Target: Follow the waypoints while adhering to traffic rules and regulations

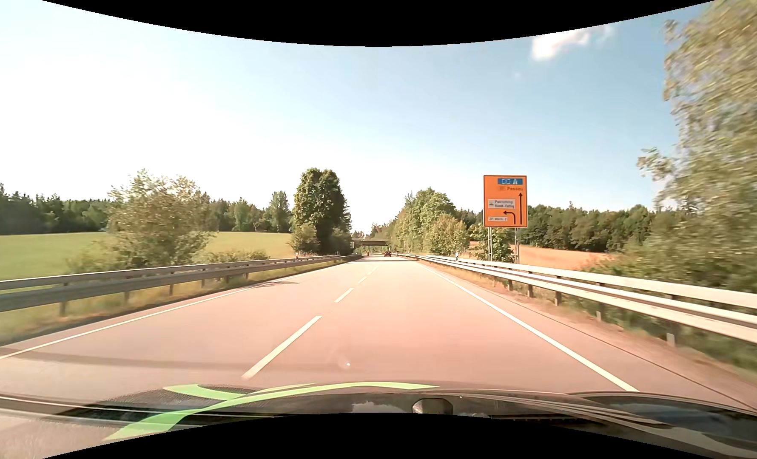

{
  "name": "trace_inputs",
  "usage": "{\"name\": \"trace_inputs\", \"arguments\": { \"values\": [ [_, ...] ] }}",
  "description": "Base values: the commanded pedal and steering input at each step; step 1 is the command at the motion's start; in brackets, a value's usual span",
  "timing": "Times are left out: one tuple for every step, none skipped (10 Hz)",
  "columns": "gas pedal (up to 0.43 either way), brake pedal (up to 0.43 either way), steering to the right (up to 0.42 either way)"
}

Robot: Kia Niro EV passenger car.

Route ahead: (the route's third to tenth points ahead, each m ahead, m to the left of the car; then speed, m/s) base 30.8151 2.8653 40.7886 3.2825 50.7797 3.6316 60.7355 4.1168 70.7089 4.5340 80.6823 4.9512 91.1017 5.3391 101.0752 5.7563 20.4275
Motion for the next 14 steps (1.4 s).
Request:
{"name": "trace_inputs", "arguments": {
  "values": [
    [0.067,0.0,-0.001],
    [0.079,0.0,-0.001],
    [0.079,0.0,-0.002],
    [0.098,0.0,-0.002],
    [0.098,0.0,-0.003],
    [0.11,0.0,-0.003],
    [0.11,0.0,-0.003],
    [0.11,0.0,-0.003],
    [0.11,0.0,-0.004],
    [0.11,0.0,-0.004],
    [0.039,0.0,-0.005],
    [0.0,0.0,-0.005],
    [0.0,0.0,-0.005],
    [0.0,0.0,-0.005]
  ]
}}
